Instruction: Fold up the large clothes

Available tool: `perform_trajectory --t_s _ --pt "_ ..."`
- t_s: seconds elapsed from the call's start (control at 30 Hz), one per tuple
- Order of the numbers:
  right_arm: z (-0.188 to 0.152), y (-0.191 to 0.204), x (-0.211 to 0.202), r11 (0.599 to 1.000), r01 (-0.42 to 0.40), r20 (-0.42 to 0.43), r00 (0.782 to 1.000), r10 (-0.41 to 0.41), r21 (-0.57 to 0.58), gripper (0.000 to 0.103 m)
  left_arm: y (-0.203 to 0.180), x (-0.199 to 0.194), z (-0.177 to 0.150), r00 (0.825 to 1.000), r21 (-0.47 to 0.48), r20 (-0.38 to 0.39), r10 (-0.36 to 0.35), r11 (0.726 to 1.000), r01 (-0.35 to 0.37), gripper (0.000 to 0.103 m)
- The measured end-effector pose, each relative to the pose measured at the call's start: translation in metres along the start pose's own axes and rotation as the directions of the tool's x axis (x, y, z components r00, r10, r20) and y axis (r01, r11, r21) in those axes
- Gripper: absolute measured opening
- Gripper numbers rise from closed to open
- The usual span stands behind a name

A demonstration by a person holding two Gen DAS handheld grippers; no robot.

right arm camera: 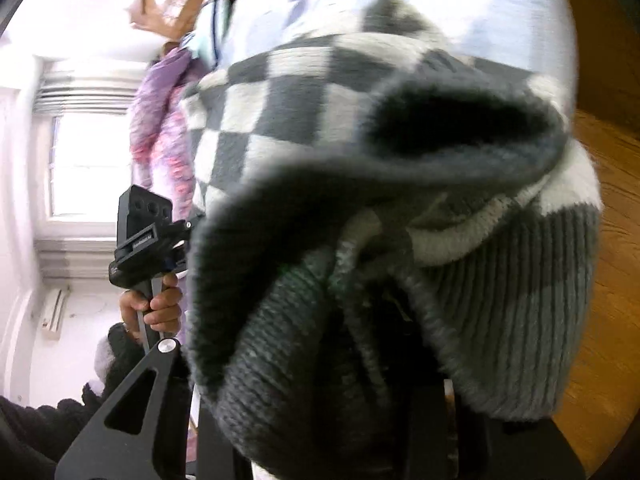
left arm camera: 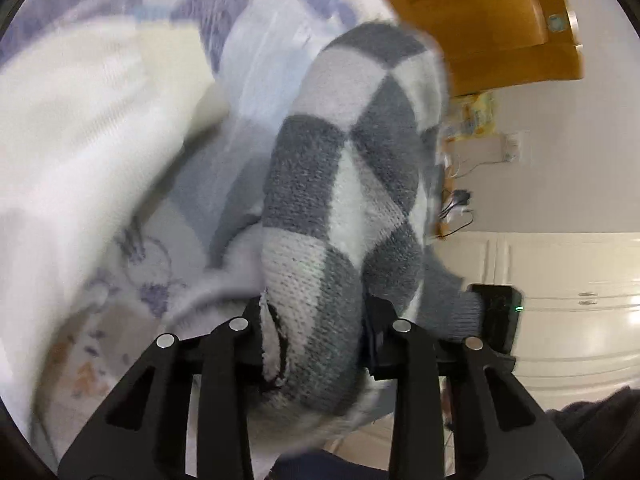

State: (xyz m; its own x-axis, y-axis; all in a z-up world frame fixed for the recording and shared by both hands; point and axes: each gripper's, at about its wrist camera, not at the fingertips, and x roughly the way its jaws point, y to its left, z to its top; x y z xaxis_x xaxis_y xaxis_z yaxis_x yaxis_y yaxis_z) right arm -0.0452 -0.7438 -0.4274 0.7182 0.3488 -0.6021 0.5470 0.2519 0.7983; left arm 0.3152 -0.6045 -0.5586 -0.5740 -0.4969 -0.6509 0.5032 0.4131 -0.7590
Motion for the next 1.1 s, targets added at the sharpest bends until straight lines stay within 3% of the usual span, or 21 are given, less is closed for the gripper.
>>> perform_trajectory --t_s 0.13,0.2,0.27,0.33,0.37,0.4,0.43,0.5,0.67,0.73,0.77,0.87,1.0,1.1 --pt "-0.005 0.011 0.011 0.995 -0.094 0.012 0.996 0.094 0.032 0.031 0.011 -0.035 0.006 0.995 -0.018 0.043 0.087 0.996 -0.086 0.032" --pt "-0.010 0.007 0.010 0.998 -0.053 0.013 0.999 0.053 0.040 0.030 0.022 -0.035 0.005 0.987 -0.039 0.035 0.156 0.987 -0.155 0.036" --pt "-0.018 -0.013 0.002 0.997 0.008 0.022 1.000 -0.010 0.083 0.030 0.024 -0.015 0.006 0.983 -0.062 0.004 0.182 0.981 -0.182 0.039" --pt "-0.030 -0.046 -0.006 0.982 0.086 0.009 0.996 -0.089 0.167 0.030 0.029 0.000 0.007 0.970 -0.068 0.009 0.245 0.968 -0.243 0.051" --pt "-0.034 -0.061 -0.007 0.977 0.084 0.000 0.996 -0.085 0.195 0.031 0.031 0.005 0.009 0.962 -0.075 0.016 0.271 0.960 -0.269 0.057" --pt "-0.037 -0.073 -0.006 0.975 0.093 -0.009 0.996 -0.093 0.204 0.034 0.033 0.010 0.010 0.955 -0.097 0.019 0.297 0.951 -0.294 0.071" --pt "-0.039 -0.082 -0.004 0.972 0.117 -0.021 0.993 -0.115 0.204 0.036 0.038 0.016 0.011 0.957 -0.116 0.011 0.291 0.951 -0.288 0.079" --pt "-0.044 -0.097 -0.003 0.960 0.112 -0.047 0.994 -0.103 0.258 0.044 0.041 0.018 0.010 0.957 -0.131 0.020 0.289 0.950 -0.284 0.085" --pt "-0.047 -0.077 -0.018 0.966 0.203 -0.091 0.977 -0.190 0.161 0.053 0.026 -0.011 -0.007 0.951 -0.147 0.093 0.293 0.949 -0.278 0.084" --pt "-0.051 -0.070 -0.026 0.963 0.248 -0.102 0.966 -0.237 0.108 0.053 0.013 -0.021 -0.019 0.939 -0.153 0.128 0.320 0.941 -0.300 0.084" --pt "-0.052 -0.063 -0.030 0.958 0.278 -0.111 0.956 -0.270 0.067 0.053 0.006 -0.028 -0.027 0.935 -0.155 0.146 0.323 0.941 -0.301 0.084" --pt "-0.055 -0.040 -0.031 0.934 0.355 -0.143 0.923 -0.359 -0.052 0.056 -0.001 -0.058 -0.058 0.890 -0.183 0.213 0.402 0.912 -0.368 0.084" --pt "-0.065 -0.007 -0.029 0.843 0.490 -0.146 0.838 -0.526 -0.221 0.059 0.002 -0.080 -0.106 0.850 -0.257 0.256 0.460 0.880 -0.398 0.084" --pt "-0.081 0.019 -0.029 0.754 0.572 -0.110 0.768 -0.631 -0.323 0.060 0.004 -0.096 -0.149 0.811 -0.320 0.264 0.522 0.841 -0.437 0.086"
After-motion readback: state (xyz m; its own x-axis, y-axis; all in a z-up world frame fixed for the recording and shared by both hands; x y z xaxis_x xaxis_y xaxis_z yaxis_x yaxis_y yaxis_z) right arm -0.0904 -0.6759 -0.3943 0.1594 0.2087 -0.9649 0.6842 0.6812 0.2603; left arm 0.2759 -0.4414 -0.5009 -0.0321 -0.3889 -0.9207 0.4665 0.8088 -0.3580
